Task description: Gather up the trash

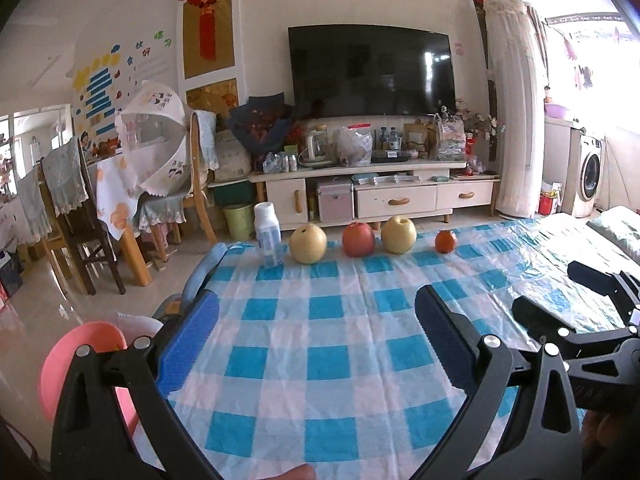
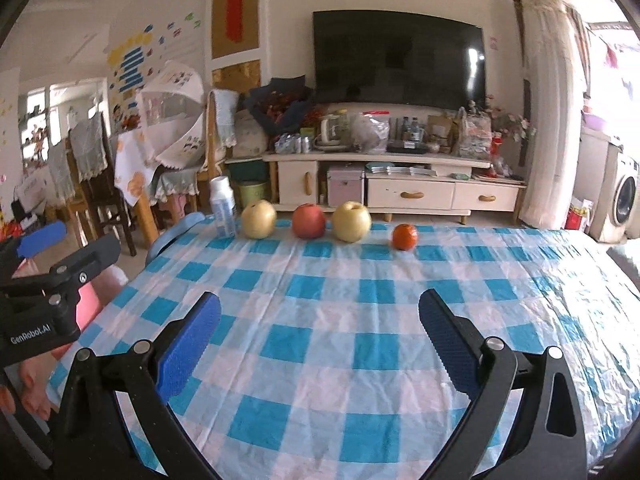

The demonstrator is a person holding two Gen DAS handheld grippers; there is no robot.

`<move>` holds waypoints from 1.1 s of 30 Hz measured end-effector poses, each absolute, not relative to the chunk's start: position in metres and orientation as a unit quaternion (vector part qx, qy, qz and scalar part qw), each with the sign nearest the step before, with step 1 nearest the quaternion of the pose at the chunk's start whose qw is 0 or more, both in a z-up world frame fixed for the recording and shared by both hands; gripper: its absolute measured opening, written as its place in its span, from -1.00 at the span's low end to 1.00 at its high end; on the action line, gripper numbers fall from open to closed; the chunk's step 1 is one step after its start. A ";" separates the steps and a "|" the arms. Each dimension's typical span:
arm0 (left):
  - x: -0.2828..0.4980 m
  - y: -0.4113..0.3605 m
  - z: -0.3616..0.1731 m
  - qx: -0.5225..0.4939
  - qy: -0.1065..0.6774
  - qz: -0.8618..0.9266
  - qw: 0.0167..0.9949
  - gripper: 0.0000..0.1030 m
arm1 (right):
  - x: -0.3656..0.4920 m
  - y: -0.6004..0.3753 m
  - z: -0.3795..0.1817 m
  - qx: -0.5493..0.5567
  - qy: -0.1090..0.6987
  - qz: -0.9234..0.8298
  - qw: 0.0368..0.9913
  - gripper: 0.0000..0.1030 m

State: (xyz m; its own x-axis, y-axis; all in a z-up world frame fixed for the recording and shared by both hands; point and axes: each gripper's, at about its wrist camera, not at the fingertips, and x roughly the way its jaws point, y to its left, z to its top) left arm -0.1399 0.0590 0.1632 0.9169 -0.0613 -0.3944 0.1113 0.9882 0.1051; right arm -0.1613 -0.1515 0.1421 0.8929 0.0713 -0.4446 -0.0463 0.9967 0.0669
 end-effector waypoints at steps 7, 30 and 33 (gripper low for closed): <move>-0.145 0.025 0.169 0.064 0.200 -0.065 0.976 0.92 | -0.172 -0.188 0.149 0.042 0.213 0.005 0.976 0.90; -0.159 -0.027 0.171 0.087 0.187 -0.062 0.977 0.92 | -0.198 -0.246 0.156 0.050 0.173 -0.048 0.982 0.90; -0.162 -0.029 0.172 0.092 0.173 -0.063 0.979 0.92 | -0.197 -0.244 0.154 0.045 0.175 -0.049 0.982 0.90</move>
